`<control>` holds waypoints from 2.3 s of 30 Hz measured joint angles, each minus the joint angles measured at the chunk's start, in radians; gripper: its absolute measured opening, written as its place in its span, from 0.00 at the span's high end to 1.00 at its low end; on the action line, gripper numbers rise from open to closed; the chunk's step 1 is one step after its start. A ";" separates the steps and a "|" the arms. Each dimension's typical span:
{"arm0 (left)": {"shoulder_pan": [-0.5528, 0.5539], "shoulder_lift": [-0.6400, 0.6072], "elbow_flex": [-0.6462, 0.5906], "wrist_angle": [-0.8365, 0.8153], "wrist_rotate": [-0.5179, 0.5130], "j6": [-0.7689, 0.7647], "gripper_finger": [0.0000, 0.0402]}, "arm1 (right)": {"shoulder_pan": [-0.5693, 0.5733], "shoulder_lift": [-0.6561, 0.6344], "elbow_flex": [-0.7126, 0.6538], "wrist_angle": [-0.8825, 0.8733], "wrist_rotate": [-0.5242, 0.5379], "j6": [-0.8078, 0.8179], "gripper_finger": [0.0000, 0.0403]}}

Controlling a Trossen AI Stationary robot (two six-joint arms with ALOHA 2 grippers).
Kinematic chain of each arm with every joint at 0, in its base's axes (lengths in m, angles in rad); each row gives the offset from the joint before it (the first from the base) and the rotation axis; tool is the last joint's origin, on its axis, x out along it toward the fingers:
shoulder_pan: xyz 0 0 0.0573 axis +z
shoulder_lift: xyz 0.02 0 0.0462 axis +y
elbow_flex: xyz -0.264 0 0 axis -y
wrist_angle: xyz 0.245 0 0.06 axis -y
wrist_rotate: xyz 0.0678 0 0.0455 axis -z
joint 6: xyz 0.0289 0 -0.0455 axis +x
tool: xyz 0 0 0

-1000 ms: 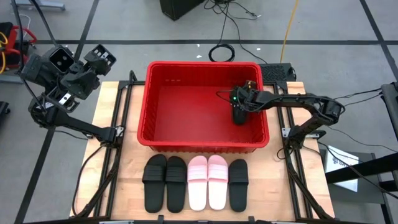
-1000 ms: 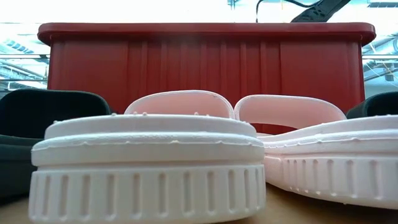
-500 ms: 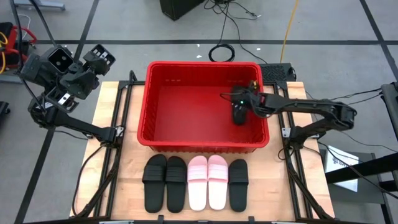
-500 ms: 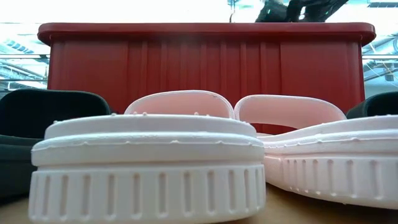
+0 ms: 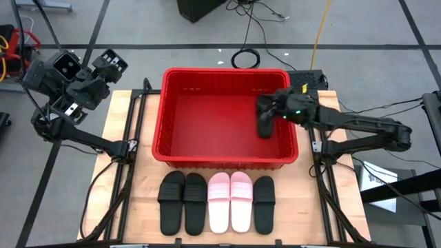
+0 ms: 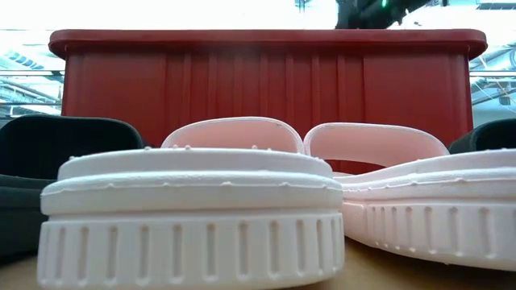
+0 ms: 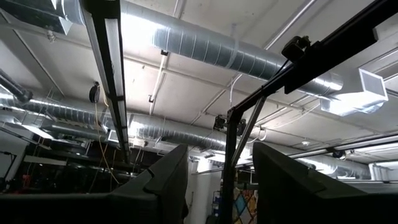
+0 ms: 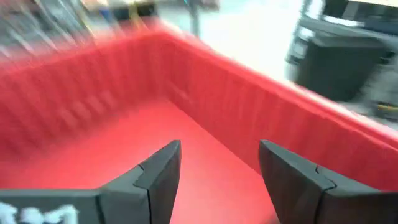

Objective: Pick and place slides into bin
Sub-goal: Put the right black slide into the red bin

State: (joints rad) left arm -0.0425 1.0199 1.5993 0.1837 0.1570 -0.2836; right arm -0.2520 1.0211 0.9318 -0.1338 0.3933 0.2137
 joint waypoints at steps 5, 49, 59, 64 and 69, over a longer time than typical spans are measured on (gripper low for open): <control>0.000 0.000 0.000 0.000 0.000 -0.007 0.54 | 0.000 -0.065 0.000 0.218 -0.143 0.143 0.50; 0.000 -0.049 0.000 -0.047 0.002 0.039 0.54 | 0.902 0.218 0.578 0.326 0.066 -0.130 0.51; 0.000 -0.096 0.000 -0.123 0.001 0.037 0.54 | 1.071 0.307 0.604 -0.077 0.418 0.206 0.51; 0.000 -0.107 0.000 -0.134 0.000 0.037 0.54 | 1.081 0.377 0.604 -0.319 0.324 0.520 0.51; 0.000 -0.112 0.000 -0.170 0.000 0.043 0.54 | 1.063 0.470 0.604 -0.491 0.156 0.721 0.51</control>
State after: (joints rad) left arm -0.0425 0.9078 1.5990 0.0136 0.1570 -0.2407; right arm 0.8114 1.4911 1.5356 -0.6252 0.5489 0.9350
